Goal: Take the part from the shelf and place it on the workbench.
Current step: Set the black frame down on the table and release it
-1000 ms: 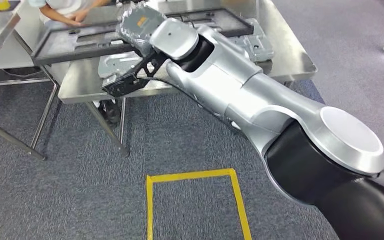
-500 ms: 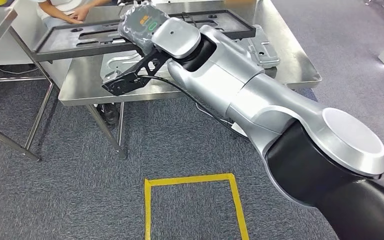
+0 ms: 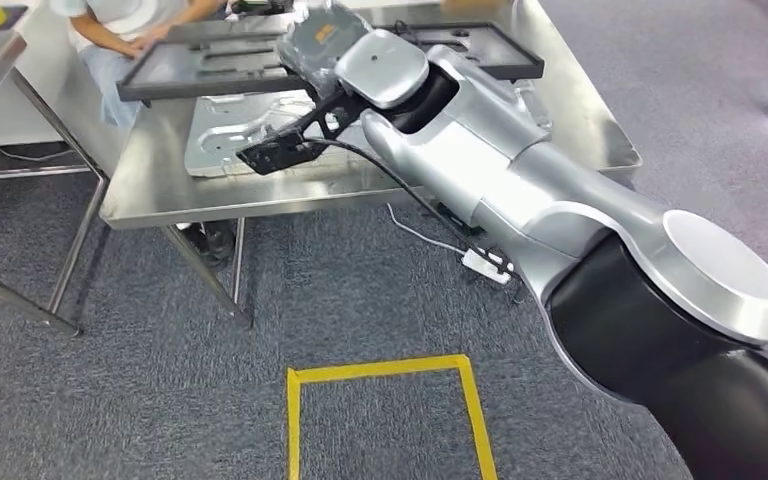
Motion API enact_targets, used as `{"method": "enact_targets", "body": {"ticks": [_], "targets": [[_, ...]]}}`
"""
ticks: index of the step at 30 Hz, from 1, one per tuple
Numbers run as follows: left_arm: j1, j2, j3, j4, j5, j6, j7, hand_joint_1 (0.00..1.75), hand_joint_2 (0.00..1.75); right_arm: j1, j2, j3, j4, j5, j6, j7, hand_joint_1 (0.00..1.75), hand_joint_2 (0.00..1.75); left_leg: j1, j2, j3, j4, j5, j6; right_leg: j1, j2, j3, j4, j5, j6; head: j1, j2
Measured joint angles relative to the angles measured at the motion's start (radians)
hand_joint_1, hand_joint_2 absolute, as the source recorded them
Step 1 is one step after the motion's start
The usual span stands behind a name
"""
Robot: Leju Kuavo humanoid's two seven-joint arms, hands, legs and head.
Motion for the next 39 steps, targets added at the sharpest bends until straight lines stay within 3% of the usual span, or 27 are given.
{"method": "enact_targets", "body": {"ticks": [2,3,4,5,7,8,11,13,15,17,18,19,20,21,23,24,26,29,30,32,34,35,36,38,39], "targets": [[0.001,0.0,0.001,0.002,0.0,0.0,0.0,0.0,1.75,0.002,-0.001,-0.001,0.0,0.001,0.0,0.002,1.75,1.75,0.0,0.0,-0.072,0.126,-0.04,-0.006,0.001,0.002,0.008,-0.001,-0.008,-0.007,-0.002,0.0],[0.002,0.0,0.001,0.003,0.0,0.0,0.0,0.0,1.75,0.005,-0.001,-0.001,0.0,0.002,0.0,0.003,1.75,1.75,0.001,0.0,-0.102,0.168,-0.042,-0.008,0.002,0.003,0.013,0.0,-0.012,-0.008,-0.002,0.0],[0.003,0.0,0.001,0.004,0.0,0.0,0.0,0.0,1.75,0.007,-0.001,-0.001,0.0,0.002,0.001,0.002,1.75,1.75,0.001,0.0,-0.117,0.177,-0.025,-0.009,0.002,0.005,0.02,0.001,-0.018,-0.008,-0.002,0.0],[0.003,-0.001,0.002,0.005,0.0,0.0,0.0,0.0,1.75,0.009,-0.001,-0.001,0.0,0.003,0.001,0.002,1.75,1.75,0.001,0.0,-0.115,0.147,0.011,-0.008,0.002,0.006,0.028,0.003,-0.025,-0.007,-0.002,0.0],[0.003,-0.001,0.003,0.006,0.0,0.0,0.0,0.0,1.75,0.009,-0.001,-0.003,0.0,0.004,0.001,0.002,1.75,1.75,-0.001,0.001,-0.075,0.025,0.096,-0.003,0.003,0.006,0.044,0.005,-0.04,-0.003,-0.002,0.0],[0.003,0.0,0.003,0.007,0.0,0.0,0.001,0.0,1.75,0.008,-0.001,-0.005,0.0,0.006,0.0,0.002,1.75,1.75,-0.003,0.001,-0.052,-0.029,0.119,0.0,0.005,0.006,0.049,0.005,-0.046,0.001,-0.002,0.0],[0.001,-0.001,0.005,0.008,0.0,0.0,0.001,0.0,1.75,0.011,-0.001,-0.008,0.001,0.009,0.0,-0.001,1.75,1.75,-0.011,0.001,-0.024,-0.082,0.112,0.017,0.009,0.006,0.051,0.001,-0.052,0.014,-0.001,0.0],[0.002,-0.001,0.005,0.008,0.002,0.0,0.001,0.0,1.75,0.015,0.0,-0.009,0.001,0.01,-0.001,-0.004,1.75,1.75,-0.005,0.001,-0.015,-0.092,0.108,0.028,0.01,0.003,0.05,0.005,-0.06,0.024,0.0,0.0],[0.003,-0.001,0.006,0.008,0.005,0.001,0.0,0.0,1.75,0.017,0.0,-0.011,0.001,0.011,-0.002,-0.005,1.75,1.75,0.0,0.002,-0.001,-0.101,0.105,0.039,0.01,-0.001,0.023,0.066,-0.09,0.032,0.003,0.0],[0.003,-0.001,0.006,0.009,0.01,0.003,-0.001,0.0,1.75,0.021,0.001,-0.012,0.002,0.012,-0.003,-0.007,1.75,1.75,-0.002,0.003,0.008,-0.101,0.096,0.047,0.009,-0.003,-0.051,0.2,-0.139,0.035,0.004,0.0],[0.004,-0.001,0.006,0.009,0.013,0.003,-0.002,0.0,1.75,0.026,0.002,-0.013,0.002,0.014,-0.003,-0.009,1.75,1.75,-0.002,0.002,0.012,-0.1,0.092,0.049,0.008,-0.003,-0.091,0.26,-0.151,0.035,0.004,0.0],[0.005,-0.001,0.006,0.009,0.017,0.004,-0.002,0.0,1.75,0.032,0.002,-0.013,0.002,0.016,-0.003,-0.011,1.75,1.75,-0.002,0.002,0.017,-0.099,0.086,0.05,0.008,-0.003,-0.116,0.289,-0.146,0.035,0.004,0.0],[0.007,-0.001,0.006,0.009,0.02,0.004,-0.003,0.0,1.75,0.037,0.003,-0.013,0.003,0.019,-0.004,-0.012,1.75,1.75,-0.002,0.0,0.022,-0.098,0.081,0.05,0.008,-0.003,-0.122,0.276,-0.119,0.034,0.005,0.0],[0.009,-0.001,0.006,0.009,0.024,0.005,-0.003,0.0,1.75,0.04,0.003,-0.013,0.004,0.023,-0.005,-0.012,1.75,1.75,-0.002,-0.002,0.029,-0.096,0.074,0.049,0.008,-0.003,-0.108,0.226,-0.077,0.031,0.005,0.0],[0.012,-0.001,0.006,0.009,0.031,0.007,-0.004,0.0,1.75,0.04,0.003,-0.013,0.005,0.03,-0.007,-0.013,1.75,1.75,-0.005,-0.006,0.041,-0.092,0.059,0.043,0.011,-0.004,-0.056,0.09,0.001,0.021,0.004,0.0],[0.012,-0.001,0.006,0.009,0.034,0.008,-0.005,0.0,1.75,0.039,0.004,-0.013,0.005,0.032,-0.008,-0.015,1.75,1.75,-0.008,-0.008,0.044,-0.09,0.054,0.038,0.012,-0.003,-0.034,0.042,0.017,0.017,0.003,0.0],[0.013,-0.001,0.007,0.009,0.038,0.009,-0.006,0.0,1.75,0.038,0.006,-0.013,0.006,0.034,-0.009,-0.017,1.75,1.75,-0.009,-0.009,0.046,-0.091,0.048,0.027,0.017,-0.001,-0.016,0.009,0.013,0.011,0.001,0.0],[0.014,0.001,0.007,0.009,0.043,0.01,-0.006,0.0,1.75,0.038,0.008,-0.013,0.007,0.035,-0.009,-0.02,1.75,1.75,-0.004,-0.005,0.041,-0.079,0.034,0.012,0.011,0.0,-0.006,-0.004,0.009,0.0,-0.001,0.0],[0.014,0.002,0.007,0.009,0.044,0.01,-0.007,0.0,1.75,0.037,0.009,-0.013,0.008,0.037,-0.009,-0.02,1.75,1.75,-0.004,-0.003,0.024,-0.044,0.018,0.007,0.008,0.0,0.0,-0.008,0.008,-0.005,-0.003,0.0],[0.015,0.005,0.007,0.009,0.046,0.011,-0.007,0.0,1.75,0.039,0.01,-0.013,0.008,0.041,-0.009,-0.021,1.75,1.75,-0.002,0.0,-0.042,0.077,-0.026,-0.002,0.007,-0.003,0.01,-0.01,0.002,-0.013,-0.005,0.0],[0.017,0.006,0.007,0.01,0.047,0.01,-0.007,0.0,1.75,0.049,0.012,-0.013,0.008,0.046,-0.009,-0.022,1.75,1.75,-0.001,0.0,-0.109,0.176,-0.039,-0.006,0.009,-0.005,0.02,-0.01,-0.007,-0.016,-0.005,0.0],[0.017,0.006,0.007,0.01,0.047,0.01,-0.007,0.0,1.75,0.054,0.013,-0.013,0.008,0.049,-0.008,-0.023,1.75,1.75,-0.001,0.001,-0.122,0.179,-0.019,-0.006,0.01,-0.008,0.027,-0.009,-0.013,-0.017,-0.005,0.0],[0.017,0.007,0.007,0.01,0.047,0.01,-0.007,0.0,1.75,0.058,0.013,-0.013,0.008,0.052,-0.008,-0.023,1.75,1.75,-0.002,0.003,-0.115,0.141,0.019,-0.005,0.01,-0.011,0.034,-0.007,-0.02,-0.016,-0.005,0.0],[0.015,0.009,0.007,0.01,0.047,0.009,-0.007,0.0,1.75,0.059,0.013,-0.013,0.009,0.062,-0.008,-0.023,1.75,1.75,-0.005,0.012,-0.066,0.008,0.101,0.0,0.012,-0.017,0.047,-0.004,-0.034,-0.01,-0.005,0.0],[0.013,0.01,0.007,0.01,0.046,0.008,-0.007,0.0,1.75,0.058,0.013,-0.013,0.009,0.067,-0.008,-0.023,1.75,1.75,-0.008,0.016,-0.042,-0.047,0.121,0.005,0.014,-0.02,0.049,-0.001,-0.039,-0.007,-0.005,0.0]]}}
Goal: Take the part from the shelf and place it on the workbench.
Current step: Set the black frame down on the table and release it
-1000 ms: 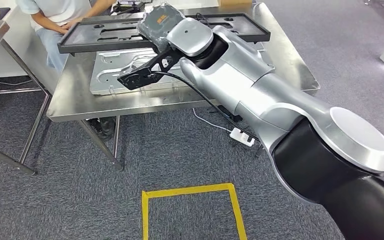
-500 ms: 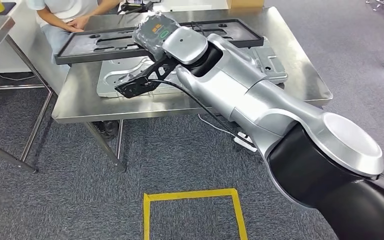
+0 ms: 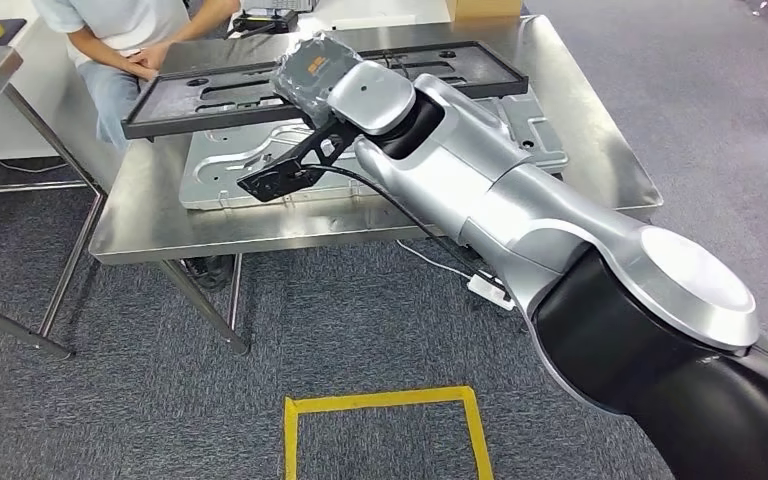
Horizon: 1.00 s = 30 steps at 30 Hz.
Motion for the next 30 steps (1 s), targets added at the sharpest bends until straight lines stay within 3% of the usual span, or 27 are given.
{"method": "enact_targets", "body": {"ticks": [3,6,9,10,11,12,14,16,21,23,25,26,27,28,30], "targets": [[-0.004,0.003,0.0,0.001,-0.004,-0.004,0.0,0.0,1.75,0.001,0.002,0.0,0.001,0.005,0.0,-0.002,1.75,1.75,-0.008,-0.001,0.018,-0.043,-0.004,0.015,0.005,-0.008,-0.001,0.0,-0.006,0.012,0.0,0.0],[-0.003,0.005,0.0,0.001,-0.007,-0.004,-0.002,0.0,1.75,0.004,0.004,0.0,0.002,0.005,0.0,-0.006,1.75,1.75,0.001,-0.004,0.028,-0.051,-0.006,0.032,0.005,-0.006,-0.015,0.036,-0.032,0.025,0.003,0.0],[-0.005,0.006,0.0,0.001,-0.008,-0.004,-0.003,0.0,1.75,0.009,0.005,0.0,0.003,0.005,0.0,-0.009,1.75,1.75,0.002,-0.005,0.037,-0.052,-0.014,0.046,0.002,0.005,-0.113,0.221,-0.105,0.034,0.007,0.0],[-0.005,0.006,0.0,0.001,-0.008,-0.004,-0.003,0.0,1.75,0.012,0.005,0.0,0.003,0.005,0.0,-0.012,1.75,1.75,0.001,-0.005,0.04,-0.05,-0.018,0.048,0.001,0.007,-0.146,0.274,-0.116,0.035,0.007,0.0],[-0.005,0.006,0.0,0.001,-0.008,-0.004,-0.003,0.0,1.75,0.016,0.005,0.0,0.004,0.005,0.0,-0.014,1.75,1.75,0.001,-0.006,0.042,-0.048,-0.022,0.048,-0.001,0.007,-0.165,0.293,-0.108,0.036,0.007,0.0],[-0.005,0.006,0.0,0.001,-0.008,-0.004,-0.003,0.0,1.75,0.018,0.005,0.0,0.004,0.005,0.0,-0.015,1.75,1.75,0.001,-0.009,0.046,-0.046,-0.026,0.047,-0.002,0.007,-0.163,0.271,-0.08,0.035,0.007,0.0],[-0.005,0.006,0.0,0.002,-0.008,-0.004,-0.003,0.0,1.75,0.018,0.005,0.0,0.004,0.005,0.0,-0.016,1.75,1.75,0.002,-0.014,0.052,-0.038,-0.037,0.042,-0.003,0.008,-0.115,0.145,-0.002,0.029,0.007,0.0],[-0.005,0.006,0.0,0.002,-0.008,-0.003,-0.004,0.0,1.75,0.013,0.005,0.0,0.004,0.005,0.0,-0.016,1.75,1.75,0.0,-0.018,0.05,-0.03,-0.046,0.034,0.0,0.009,-0.071,0.043,0.035,0.021,0.007,0.0],[-0.006,0.007,0.0,0.002,-0.008,-0.003,-0.005,0.0,1.75,0.011,0.007,0.0,0.005,0.005,0.001,-0.017,1.75,1.75,0.0,-0.016,0.037,-0.011,-0.062,0.011,-0.004,0.011,-0.056,0.011,0.035,0.007,0.004,0.0],[-0.005,0.008,0.0,0.002,-0.009,-0.003,-0.005,0.0,1.75,0.009,0.007,0.0,0.006,0.006,0.001,-0.017,1.75,1.75,0.003,-0.013,-0.006,0.08,-0.104,0.001,-0.008,0.01,-0.045,0.005,0.033,0.0,0.0,0.0],[-0.004,0.009,0.0,0.003,-0.009,-0.003,-0.005,0.0,1.75,0.011,0.008,0.0,0.007,0.007,0.001,-0.018,1.75,1.75,0.004,-0.013,-0.072,0.199,-0.138,-0.005,-0.007,0.011,-0.036,0.004,0.027,-0.005,-0.002,0.0],[-0.004,0.009,0.0,0.003,-0.01,-0.003,-0.005,0.0,1.75,0.014,0.008,0.0,0.007,0.008,0.001,-0.02,1.75,1.75,0.005,-0.013,-0.093,0.228,-0.133,-0.006,-0.007,0.012,-0.031,0.005,0.023,-0.006,-0.002,0.0],[-0.003,0.009,0.0,0.003,-0.01,-0.003,-0.005,0.0,1.75,0.016,0.008,0.0,0.007,0.008,0.001,-0.021,1.75,1.75,0.005,-0.013,-0.098,0.22,-0.11,-0.006,-0.007,0.013,-0.025,0.006,0.018,-0.006,-0.002,0.0],[-0.003,0.009,0.0,0.003,-0.01,-0.003,-0.005,0.0,1.75,0.018,0.008,0.0,0.007,0.008,0.001,-0.021,1.75,1.75,0.005,-0.013,-0.086,0.178,-0.074,-0.005,-0.007,0.014,-0.018,0.007,0.013,-0.005,-0.002,0.0],[-0.004,0.01,0.0,0.003,-0.01,-0.003,-0.005,0.0,1.75,0.016,0.008,0.0,0.007,0.009,0.001,-0.022,1.75,1.75,0.003,-0.012,-0.034,0.046,-0.005,0.0,-0.005,0.015,-0.007,0.009,0.002,0.0,-0.002,0.0]]}}
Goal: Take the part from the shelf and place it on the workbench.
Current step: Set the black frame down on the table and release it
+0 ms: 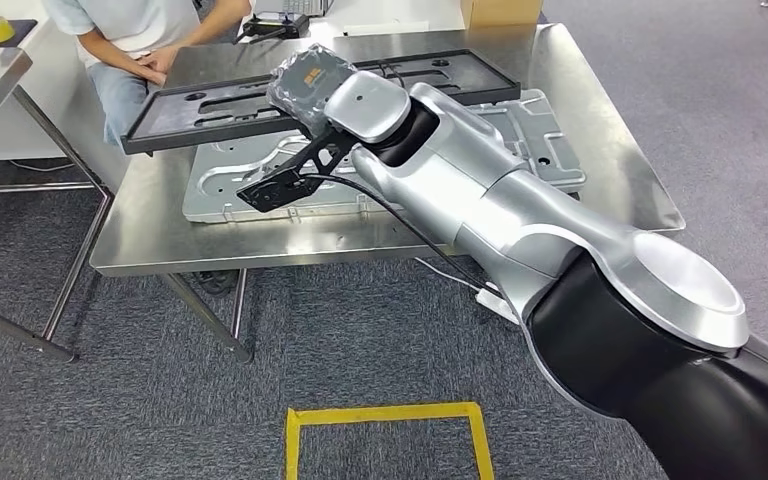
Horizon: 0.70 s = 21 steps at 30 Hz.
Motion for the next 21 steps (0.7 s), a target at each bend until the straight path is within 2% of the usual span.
{"method": "enact_targets", "body": {"ticks": [1,2,3,6,8,10,11,12,13,15,16,17,19,21], "targets": [[-0.001,0.0,0.0,0.0,0.0,0.0,0.0,0.0,1.75,-0.002,0.0,0.0,0.0,0.001,0.0,0.0,1.75,1.75,-0.003,0.0,0.023,-0.048,0.014,0.004,0.002,0.001,0.002,0.001,-0.004,0.004,0.0,0.0],[-0.001,0.0,0.0,0.0,-0.001,0.0,0.0,0.0,1.75,-0.004,0.0,0.0,0.0,0.002,0.0,0.0,1.75,1.75,-0.005,-0.001,0.036,-0.076,0.014,0.009,0.003,0.001,0.003,0.0,-0.007,0.009,0.0,0.0],[-0.002,0.0,0.0,0.0,-0.002,-0.001,0.0,0.0,1.75,-0.005,0.0,0.0,0.0,0.003,0.0,0.0,1.75,1.75,-0.008,-0.002,0.041,-0.081,0.007,0.013,0.004,0.001,0.003,-0.001,-0.008,0.014,0.001,0.0],[-0.002,0.0,0.0,0.0,-0.003,-0.001,0.0,0.0,1.75,-0.006,0.0,0.0,0.0,0.005,0.001,0.0,1.75,1.75,-0.003,-0.004,0.048,-0.091,0.005,0.029,0.005,-0.001,-0.001,0.012,-0.023,0.029,0.002,0.0],[-0.002,0.0,0.0,0.0,-0.004,-0.001,-0.001,0.0,1.75,-0.008,-0.001,0.0,0.0,0.007,0.002,0.002,1.75,1.75,-0.001,-0.003,0.056,-0.095,0.002,0.04,0.004,-0.002,-0.042,0.098,-0.067,0.036,0.005,0.0],[-0.002,0.0,0.0,0.0,-0.004,-0.001,0.0,0.0,1.75,-0.006,-0.002,0.0,0.001,0.007,0.003,0.004,1.75,1.75,-0.004,-0.003,0.059,-0.094,-0.003,0.047,0.003,-0.002,-0.116,0.231,-0.114,0.038,0.007,0.0],[-0.002,0.0,0.0,0.0,-0.004,-0.001,0.0,0.0,1.75,-0.004,-0.003,0.0,0.001,0.007,0.004,0.005,1.75,1.75,-0.005,-0.003,0.061,-0.094,-0.006,0.05,0.003,-0.002,-0.143,0.271,-0.118,0.037,0.007,0.0],[-0.002,0.0,0.0,0.0,-0.004,-0.001,0.0,0.0,1.75,-0.002,-0.004,0.0,0.002,0.007,0.005,0.006,1.75,1.75,-0.007,-0.004,0.065,-0.093,-0.01,0.051,0.004,-0.002,-0.154,0.276,-0.103,0.035,0.007,0.0],[-0.002,0.0,0.0,0.0,-0.005,-0.002,0.001,0.0,1.75,-0.001,-0.006,0.0,0.003,0.007,0.007,0.008,1.75,1.75,-0.008,-0.005,0.069,-0.091,-0.014,0.051,0.004,-0.002,-0.145,0.242,-0.072,0.031,0.008,0.0],[-0.002,0.0,0.0,0.0,-0.006,-0.002,0.001,0.0,1.75,-0.002,-0.01,0.0,0.004,0.007,0.009,0.012,1.75,1.75,-0.009,-0.008,0.079,-0.087,-0.024,0.048,0.008,-0.001,-0.091,0.112,0.004,0.017,0.008,0.0],[-0.003,-0.001,0.0,0.0,-0.006,-0.002,0.002,0.0,1.75,-0.004,-0.012,0.0,0.005,0.007,0.01,0.015,1.75,1.75,-0.012,-0.009,0.08,-0.084,-0.029,0.046,0.011,-0.001,-0.065,0.054,0.024,0.01,0.007,0.0],[-0.003,-0.001,0.0,0.0,-0.007,-0.002,0.002,0.0,1.75,-0.006,-0.013,0.0,0.005,0.007,0.011,0.018,1.75,1.75,-0.012,-0.01,0.08,-0.082,-0.032,0.042,0.013,-0.001,-0.048,0.017,0.033,0.005,0.007,0.0],[-0.004,-0.003,0.0,0.0,-0.007,-0.003,0.005,0.0,1.75,-0.009,-0.016,0.0,0.005,0.007,0.015,0.025,1.75,1.75,-0.012,-0.01,0.078,-0.082,-0.035,0.032,0.015,0.001,-0.038,-0.004,0.029,0.002,0.006,0.0],[-0.004,-0.004,0.0,0.0,-0.007,-0.003,0.006,0.0,1.75,-0.009,-0.02,0.0,0.006,0.007,0.017,0.031,1.75,1.75,-0.008,-0.008,0.075,-0.075,-0.045,0.022,0.009,0.001,-0.027,-0.015,0.03,-0.003,0.005,0.0]]}}
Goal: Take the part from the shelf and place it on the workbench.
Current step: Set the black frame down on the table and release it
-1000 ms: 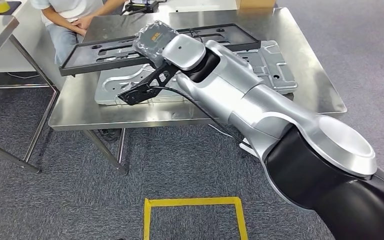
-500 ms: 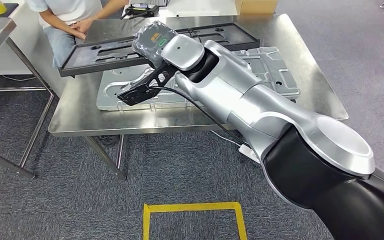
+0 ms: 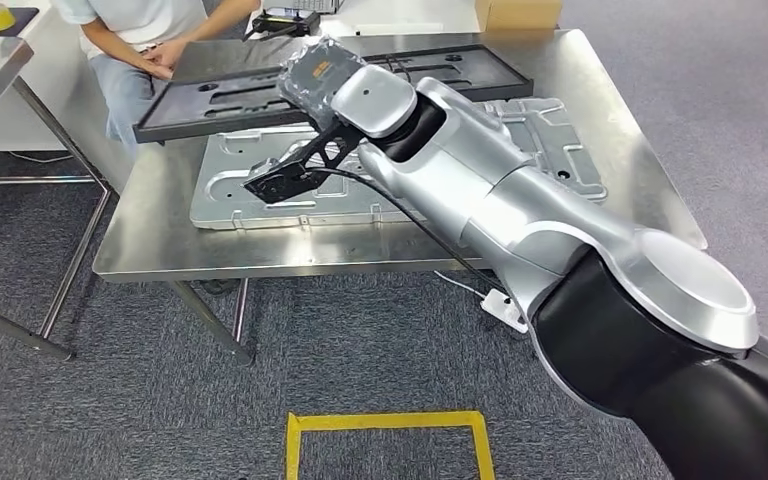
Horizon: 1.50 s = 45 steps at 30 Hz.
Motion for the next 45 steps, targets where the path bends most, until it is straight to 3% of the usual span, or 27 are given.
{"method": "enact_targets", "body": {"ticks": [2,4,5,6,7,9,11,14,16,19,20,21,22,23,25,26,28,31,34,36,37,38,39,41,42,45], "targets": [[0.0,0.0,0.0,0.0,-0.001,0.0,0.0,0.0,1.75,-0.001,-0.005,0.0,0.001,0.0,0.001,0.005,1.75,1.75,0.003,0.003,-0.031,0.066,-0.035,-0.011,-0.009,-0.002,0.014,-0.01,0.0,-0.005,-0.001,0.0],[0.001,0.0,0.0,0.0,-0.002,0.0,0.001,0.0,1.75,-0.001,-0.009,0.0,0.002,0.0,0.004,0.009,1.75,1.75,0.008,0.005,-0.1,0.197,-0.081,-0.023,-0.011,-0.001,0.021,-0.011,-0.005,-0.008,-0.002,0.0],[0.002,-0.001,0.0,0.0,-0.002,0.0,0.002,0.0,1.75,0.001,-0.01,0.0,0.003,0.0,0.007,0.01,1.75,1.75,0.011,0.005,-0.132,0.248,-0.088,-0.027,-0.012,0.0,0.025,-0.011,-0.009,-0.008,-0.002,0.0],[0.002,-0.001,0.0,0.0,-0.002,-0.001,0.002,0.0,1.75,0.005,-0.011,0.0,0.003,0.0,0.011,0.012,1.75,1.75,0.013,0.005,-0.151,0.267,-0.077,-0.03,-0.013,0.002,0.03,-0.01,-0.013,-0.006,-0.002,0.0],[0.001,-0.001,0.0,0.0,-0.002,-0.002,0.002,0.0,1.75,0.007,-0.011,0.0,0.003,0.0,0.017,0.014,1.75,1.75,0.014,0.005,-0.149,0.244,-0.046,-0.032,-0.014,0.004,0.036,-0.009,-0.019,-0.004,-0.002,0.0],[-0.001,-0.002,0.0,0.001,-0.001,-0.005,0.002,0.0,1.75,0.009,-0.015,-0.001,0.003,0.0,0.03,0.026,1.75,1.75,0.016,0.007,-0.101,0.115,0.038,-0.032,-0.015,0.005,0.05,-0.006,-0.032,0.005,-0.002,0.0],[-0.004,-0.002,0.0,0.003,0.002,-0.007,0.003,0.0,1.75,0.002,-0.025,-0.001,0.004,0.001,0.041,0.038,1.75,1.75,0.012,0.008,-0.052,0.009,0.071,-0.025,-0.011,0.005,0.054,-0.002,-0.044,0.016,-0.003,0.0],[-0.003,-0.004,0.001,0.004,0.008,-0.008,0.004,0.0,1.75,-0.003,-0.045,-0.002,0.005,0.002,0.053,0.05,1.75,1.75,0.01,0.004,-0.04,-0.012,0.057,-0.003,-0.006,0.005,0.052,0.0,-0.053,0.031,-0.002,0.0],[-0.002,-0.004,0.001,0.004,0.01,-0.006,0.004,0.0,1.75,-0.003,-0.058,-0.002,0.006,0.001,0.057,0.054,1.75,1.75,0.012,0.004,-0.035,-0.014,0.053,0.01,-0.007,0.003,0.037,0.035,-0.075,0.04,0.002,0.0],[-0.003,-0.003,0.001,0.004,0.01,-0.004,0.005,0.0,1.75,0.003,-0.071,-0.002,0.006,0.001,0.057,0.053,1.75,1.75,0.008,0.004,-0.027,-0.014,0.045,0.026,-0.008,0.001,-0.063,0.221,-0.15,0.045,0.007,0.0],[-0.002,-0.003,0.001,0.004,0.01,-0.004,0.006,0.0,1.75,0.009,-0.074,-0.002,0.006,0.001,0.056,0.053,1.75,1.75,0.006,0.004,-0.024,-0.014,0.042,0.029,-0.008,0.001,-0.099,0.277,-0.161,0.045,0.007,0.0],[-0.002,-0.004,0.001,0.004,0.01,-0.004,0.006,0.0,1.75,0.015,-0.077,-0.002,0.006,0.001,0.056,0.053,1.75,1.75,0.004,0.004,-0.02,-0.013,0.038,0.032,-0.008,0.001,-0.121,0.301,-0.154,0.043,0.007,0.0],[-0.002,-0.004,0.001,0.004,0.01,-0.003,0.006,0.0,1.75,0.019,-0.079,-0.002,0.006,0.001,0.056,0.053,1.75,1.75,0.002,0.002,-0.015,-0.013,0.035,0.032,-0.007,0.001,-0.121,0.282,-0.128,0.039,0.007,0.0],[-0.001,-0.004,0.001,0.004,0.01,-0.003,0.006,0.0,1.75,0.021,-0.081,-0.002,0.006,0.001,0.056,0.053,1.75,1.75,0.0,0.001,-0.009,-0.012,0.031,0.032,-0.006,0.001,-0.103,0.229,-0.088,0.033,0.007,0.0],[-0.002,-0.004,0.001,0.004,0.01,-0.001,0.007,0.0,1.75,0.017,-0.084,-0.002,0.006,0.001,0.056,0.054,1.75,1.75,-0.005,-0.002,-0.001,-0.01,0.022,0.027,0.0,0.001,-0.046,0.09,-0.016,0.018,0.007,0.0],[-0.002,-0.004,0.001,0.004,0.01,-0.001,0.007,0.0,1.75,0.015,-0.085,-0.002,0.006,0.001,0.056,0.054,1.75,1.75,-0.007,-0.002,0.0,-0.009,0.019,0.023,0.002,0.001,-0.025,0.043,0.0,0.012,0.006,0.0],[-0.003,-0.005,0.001,0.004,0.01,-0.001,0.007,0.0,1.75,0.012,-0.085,-0.002,0.005,0.001,0.056,0.053,1.75,1.75,-0.007,-0.002,0.001,-0.009,0.015,0.013,0.006,0.002,-0.008,0.009,0.001,0.008,0.006,0.0],[-0.004,-0.005,0.001,0.004,0.011,0.0,0.007,0.0,1.75,0.012,-0.083,-0.002,0.003,0.001,0.054,0.053,1.75,1.75,-0.002,0.001,-0.006,0.009,0.0,-0.003,0.0,0.002,0.002,-0.003,0.004,-0.001,0.005,0.0],[-0.003,-0.005,0.001,0.004,0.011,0.001,0.007,0.0,1.75,0.015,-0.081,-0.002,0.003,0.001,0.053,0.052,1.75,1.75,0.002,0.004,-0.083,0.165,-0.069,-0.022,-0.005,0.0,0.013,-0.008,0.0,-0.01,0.003,0.0],[-0.001,-0.005,0.001,0.004,0.013,0.002,0.007,0.0,1.75,0.023,-0.078,-0.002,0.003,0.001,0.053,0.046,1.75,1.75,0.006,0.004,-0.138,0.254,-0.085,-0.029,-0.005,0.001,0.018,-0.008,-0.004,-0.012,0.003,0.0],[-0.001,-0.006,0.001,0.004,0.015,0.002,0.006,0.0,1.75,0.027,-0.076,-0.002,0.003,0.001,0.053,0.043,1.75,1.75,0.007,0.004,-0.143,0.25,-0.067,-0.031,-0.005,0.002,0.022,-0.007,-0.008,-0.011,0.003,0.0],[0.0,-0.006,0.001,0.004,0.017,0.002,0.006,0.0,1.75,0.03,-0.074,-0.002,0.003,0.001,0.053,0.04,1.75,1.75,0.008,0.004,-0.129,0.207,-0.033,-0.031,-0.006,0.003,0.026,-0.006,-0.012,-0.01,0.003,0.0],[-0.001,-0.006,0.001,0.004,0.02,0.003,0.005,0.0,1.75,0.031,-0.071,-0.002,0.003,0.001,0.053,0.038,1.75,1.75,0.008,0.005,-0.101,0.14,0.008,-0.029,-0.006,0.003,0.031,-0.005,-0.016,-0.008,0.003,0.0],[-0.002,-0.006,0.001,0.004,0.022,0.003,0.005,0.0,1.75,0.029,-0.067,-0.002,0.003,0.0,0.053,0.036,1.75,1.75,0.004,0.005,-0.043,0.02,0.053,-0.021,-0.002,0.004,0.035,-0.001,-0.025,0.0,0.004,0.0],[-0.002,-0.006,0.001,0.005,0.023,0.003,0.004,0.0,1.75,0.028,-0.066,-0.002,0.002,0.0,0.053,0.036,1.75,1.75,0.001,0.005,-0.029,-0.009,0.056,-0.015,0.0,0.004,0.036,-0.001,-0.028,0.004,0.004,0.0],[-0.003,-0.006,0.002,0.005,0.025,0.002,0.004,0.0,1.75,0.033,-0.063,-0.003,0.002,0.0,0.053,0.033,1.75,1.75,0.0,0.004,-0.02,-0.025,0.05,0.005,0.0,0.003,0.036,-0.001,-0.034,0.018,0.004,0.0]]}}
